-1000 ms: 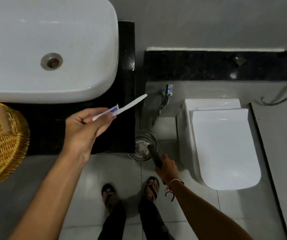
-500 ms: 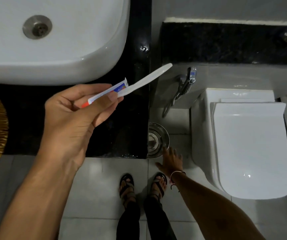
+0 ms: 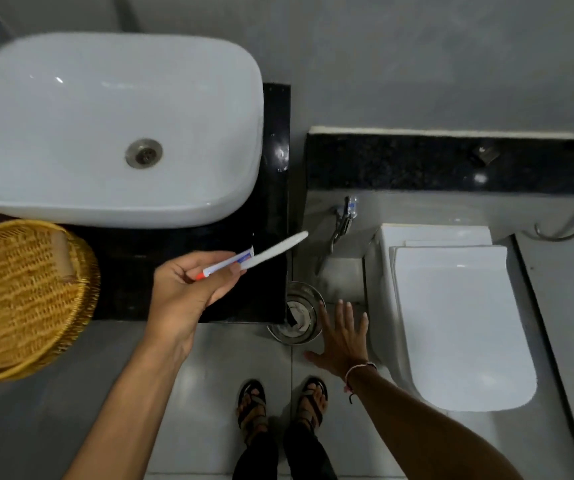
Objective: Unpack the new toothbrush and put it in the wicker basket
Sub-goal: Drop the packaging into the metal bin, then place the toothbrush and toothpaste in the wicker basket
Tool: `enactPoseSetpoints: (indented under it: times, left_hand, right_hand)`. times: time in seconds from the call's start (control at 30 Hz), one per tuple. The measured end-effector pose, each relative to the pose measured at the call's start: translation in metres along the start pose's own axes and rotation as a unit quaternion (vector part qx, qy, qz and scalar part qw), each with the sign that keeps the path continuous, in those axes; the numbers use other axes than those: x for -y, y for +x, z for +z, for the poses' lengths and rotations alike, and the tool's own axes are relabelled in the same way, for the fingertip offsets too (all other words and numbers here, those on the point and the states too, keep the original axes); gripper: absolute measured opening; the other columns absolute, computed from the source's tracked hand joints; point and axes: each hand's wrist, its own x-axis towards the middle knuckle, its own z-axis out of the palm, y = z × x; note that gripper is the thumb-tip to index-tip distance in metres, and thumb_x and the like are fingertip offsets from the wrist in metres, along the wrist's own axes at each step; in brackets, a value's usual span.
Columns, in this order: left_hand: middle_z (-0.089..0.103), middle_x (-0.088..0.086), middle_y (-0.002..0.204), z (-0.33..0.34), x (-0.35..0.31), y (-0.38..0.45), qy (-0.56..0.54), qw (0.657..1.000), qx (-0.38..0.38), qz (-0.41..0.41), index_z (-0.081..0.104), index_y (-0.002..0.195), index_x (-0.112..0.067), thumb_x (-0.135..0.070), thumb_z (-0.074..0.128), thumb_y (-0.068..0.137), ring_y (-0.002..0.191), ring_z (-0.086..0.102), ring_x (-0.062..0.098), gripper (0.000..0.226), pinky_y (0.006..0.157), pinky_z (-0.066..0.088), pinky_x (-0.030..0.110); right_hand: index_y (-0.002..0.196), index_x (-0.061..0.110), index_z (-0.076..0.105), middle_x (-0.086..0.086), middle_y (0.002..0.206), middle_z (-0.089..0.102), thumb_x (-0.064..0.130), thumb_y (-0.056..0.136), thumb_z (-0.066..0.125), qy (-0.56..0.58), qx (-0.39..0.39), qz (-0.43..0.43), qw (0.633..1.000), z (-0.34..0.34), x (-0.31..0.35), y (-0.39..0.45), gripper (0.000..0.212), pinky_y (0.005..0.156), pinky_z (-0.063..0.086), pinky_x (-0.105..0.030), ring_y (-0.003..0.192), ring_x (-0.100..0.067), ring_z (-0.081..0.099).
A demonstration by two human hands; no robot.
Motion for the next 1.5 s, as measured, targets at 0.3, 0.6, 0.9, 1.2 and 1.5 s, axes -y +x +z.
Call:
enactPoseSetpoints:
  times: [0.3,0.6,0.9,1.2,1.5]
  left_hand:
    - [0.081,0.024,0.088,-0.02,-0.053,-0.043,0.098,0.995,0.002,0.014,0.085,0.08,-0.017,0.003,0.082,0.08,0.083,0.073,0.03,0.02,0.072,0.063,0.024]
    - [0.074,0.011,0.071,-0.077,-0.127,-0.044,0.181,0.976,0.069,0.104,0.077,0.094,0.013,0.011,0.078,0.081,0.062,0.069,0.014,0.013,0.056,0.057,0.014]
    - [0.077,0.027,0.083,-0.225,-0.18,-0.034,0.129,0.982,-0.061,0.125,0.081,0.083,0.004,0.009,0.079,0.08,0.074,0.07,0.03,0.006,0.07,0.058,0.036]
    - [0.075,0.008,0.088,-0.325,-0.148,-0.037,0.05,0.985,-0.165,0.03,0.071,0.101,-0.009,0.011,0.075,0.083,0.08,0.073,0.023,0.027,0.048,0.06,0.018]
    - [0.071,0.005,0.088,-0.321,-0.09,-0.005,0.18,0.96,-0.213,-0.028,0.068,0.073,-0.022,-0.001,0.08,0.083,0.078,0.065,0.016,0.026,0.068,0.057,0.033]
  right_hand:
    - [0.153,0.024,0.031,-0.002,0.159,0.037,0.052,0.088,0.062,0.212,-0.327,-0.093,0.916,-0.166,0.034,-0.086,0.077,0.123,0.03,-0.039,0.148,-0.022,0.031]
    - [0.111,0.028,0.073,0.008,0.107,0.077,0.037,0.085,0.07,0.151,-0.25,-0.304,0.907,-0.274,0.142,-0.114,0.028,0.089,0.057,-0.03,0.101,-0.011,0.07]
    - [0.078,0.014,0.075,-0.002,0.062,0.075,0.021,0.077,0.084,0.369,-0.079,-0.276,0.884,-0.254,0.252,-0.108,0.012,0.06,0.051,-0.019,0.058,-0.006,0.067]
    - [0.095,-0.015,0.069,-0.028,0.08,0.075,0.002,0.08,0.08,0.547,0.061,-0.188,0.813,-0.2,0.352,-0.118,0.026,0.056,0.061,-0.028,0.06,-0.024,0.073]
    - [0.101,-0.011,0.072,-0.018,0.08,0.072,0.008,0.081,0.08,0.57,0.034,-0.069,0.818,-0.193,0.432,-0.095,0.028,0.051,0.049,-0.023,0.058,-0.016,0.062]
